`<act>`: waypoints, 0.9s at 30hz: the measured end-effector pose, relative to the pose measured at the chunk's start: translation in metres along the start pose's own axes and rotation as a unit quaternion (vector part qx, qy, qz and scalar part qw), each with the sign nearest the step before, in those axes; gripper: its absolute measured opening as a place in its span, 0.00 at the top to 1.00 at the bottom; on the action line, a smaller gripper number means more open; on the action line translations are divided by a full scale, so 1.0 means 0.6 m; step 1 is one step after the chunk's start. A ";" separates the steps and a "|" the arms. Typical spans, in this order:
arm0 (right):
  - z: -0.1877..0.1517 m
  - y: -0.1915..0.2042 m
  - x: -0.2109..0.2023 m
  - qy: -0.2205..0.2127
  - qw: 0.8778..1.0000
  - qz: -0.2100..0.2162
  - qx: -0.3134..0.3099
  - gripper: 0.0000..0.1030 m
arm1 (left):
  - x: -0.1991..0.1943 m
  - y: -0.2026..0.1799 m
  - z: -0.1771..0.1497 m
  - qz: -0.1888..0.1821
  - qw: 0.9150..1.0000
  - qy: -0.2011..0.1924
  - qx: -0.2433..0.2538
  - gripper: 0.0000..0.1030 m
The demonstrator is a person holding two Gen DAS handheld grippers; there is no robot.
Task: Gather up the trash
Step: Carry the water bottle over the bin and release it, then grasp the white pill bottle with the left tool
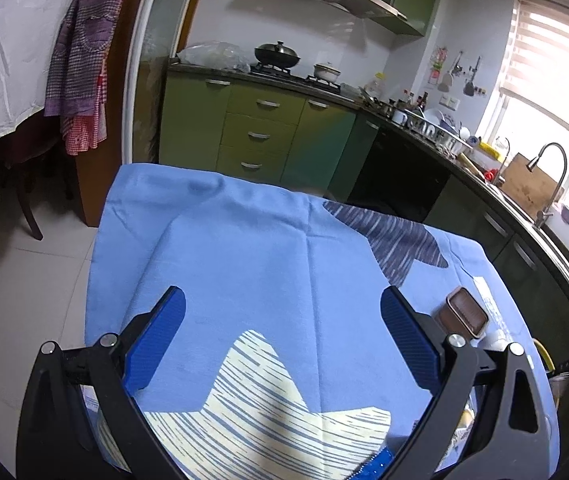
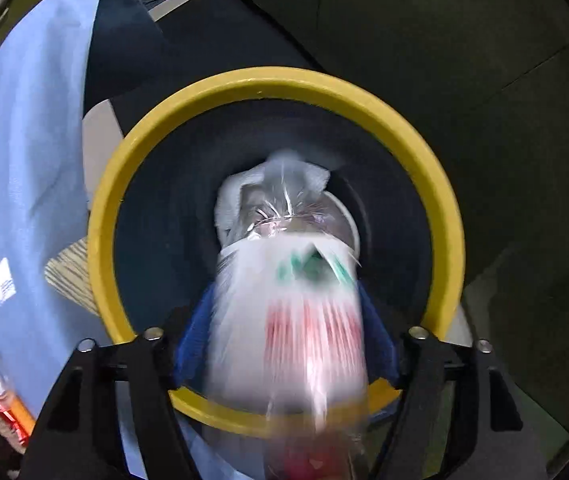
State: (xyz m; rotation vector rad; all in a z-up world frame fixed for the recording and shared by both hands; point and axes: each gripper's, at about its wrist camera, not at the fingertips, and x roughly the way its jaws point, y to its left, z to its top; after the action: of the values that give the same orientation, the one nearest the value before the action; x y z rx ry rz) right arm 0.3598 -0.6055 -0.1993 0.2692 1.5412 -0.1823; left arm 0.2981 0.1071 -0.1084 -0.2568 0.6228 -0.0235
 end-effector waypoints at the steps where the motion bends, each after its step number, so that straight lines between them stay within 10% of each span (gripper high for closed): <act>1: -0.007 0.003 -0.015 -0.010 1.000 0.008 0.000 0.30 | -0.001 -0.005 0.001 -0.003 1.000 0.002 0.007 0.09; 11: -0.180 0.044 -0.117 -0.091 0.988 0.098 -0.075 0.27 | -0.005 -0.103 0.003 -0.043 0.990 0.107 0.080 0.09; 20: -0.285 0.089 -0.117 -0.105 0.978 0.137 -0.115 0.27 | 0.058 -0.319 -0.009 -0.067 0.936 0.314 0.148 0.09; 27: -0.317 0.050 -0.104 -0.115 0.974 0.162 -0.112 0.27 | 0.155 -0.406 -0.052 -0.006 0.901 0.408 0.147 0.09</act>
State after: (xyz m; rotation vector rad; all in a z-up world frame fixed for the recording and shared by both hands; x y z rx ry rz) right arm 0.1845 -0.5262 -0.1372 0.3051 1.2545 0.2123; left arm 0.3694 -0.1454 -0.1263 0.0605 1.4411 -0.2467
